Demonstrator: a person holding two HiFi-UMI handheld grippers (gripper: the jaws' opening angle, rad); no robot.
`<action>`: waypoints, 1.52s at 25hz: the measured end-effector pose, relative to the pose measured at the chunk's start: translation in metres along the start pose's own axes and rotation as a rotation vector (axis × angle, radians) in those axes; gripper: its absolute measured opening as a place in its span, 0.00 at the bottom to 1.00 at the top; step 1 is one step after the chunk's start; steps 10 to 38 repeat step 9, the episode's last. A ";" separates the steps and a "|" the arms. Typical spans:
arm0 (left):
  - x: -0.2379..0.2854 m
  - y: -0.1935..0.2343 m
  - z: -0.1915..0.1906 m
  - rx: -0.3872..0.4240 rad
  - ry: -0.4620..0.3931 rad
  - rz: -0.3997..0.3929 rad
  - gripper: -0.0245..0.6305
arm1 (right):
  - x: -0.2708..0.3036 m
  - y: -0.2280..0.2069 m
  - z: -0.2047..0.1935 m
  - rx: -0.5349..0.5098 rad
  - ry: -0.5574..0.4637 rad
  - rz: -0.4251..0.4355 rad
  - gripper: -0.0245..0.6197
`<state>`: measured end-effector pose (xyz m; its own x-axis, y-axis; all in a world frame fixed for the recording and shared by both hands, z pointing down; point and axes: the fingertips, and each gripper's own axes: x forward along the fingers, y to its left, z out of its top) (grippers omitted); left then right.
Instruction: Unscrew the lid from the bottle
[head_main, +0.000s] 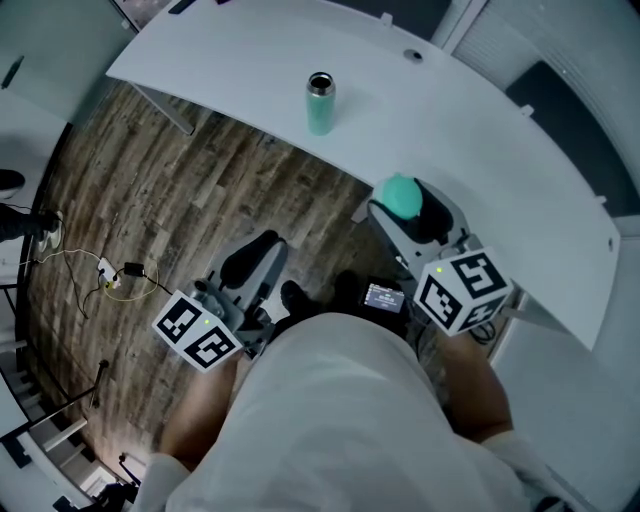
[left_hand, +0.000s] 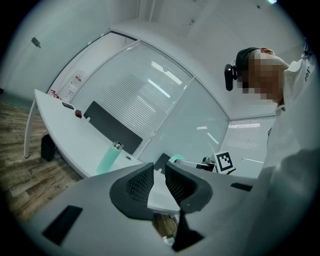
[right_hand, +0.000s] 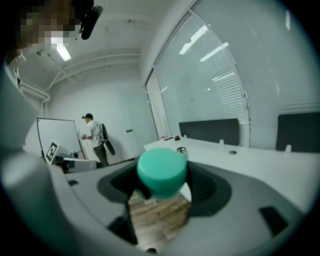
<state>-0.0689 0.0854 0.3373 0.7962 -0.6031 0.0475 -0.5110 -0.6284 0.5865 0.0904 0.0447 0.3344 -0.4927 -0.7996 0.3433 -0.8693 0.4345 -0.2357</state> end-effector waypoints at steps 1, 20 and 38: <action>0.000 0.000 0.000 -0.005 0.003 0.000 0.17 | -0.001 0.000 -0.001 0.003 0.003 -0.003 0.53; 0.003 0.003 0.000 0.000 0.007 0.002 0.17 | 0.002 -0.001 0.001 -0.015 0.001 -0.002 0.53; 0.003 0.003 0.000 0.000 0.007 0.002 0.17 | 0.002 -0.001 0.001 -0.015 0.001 -0.002 0.53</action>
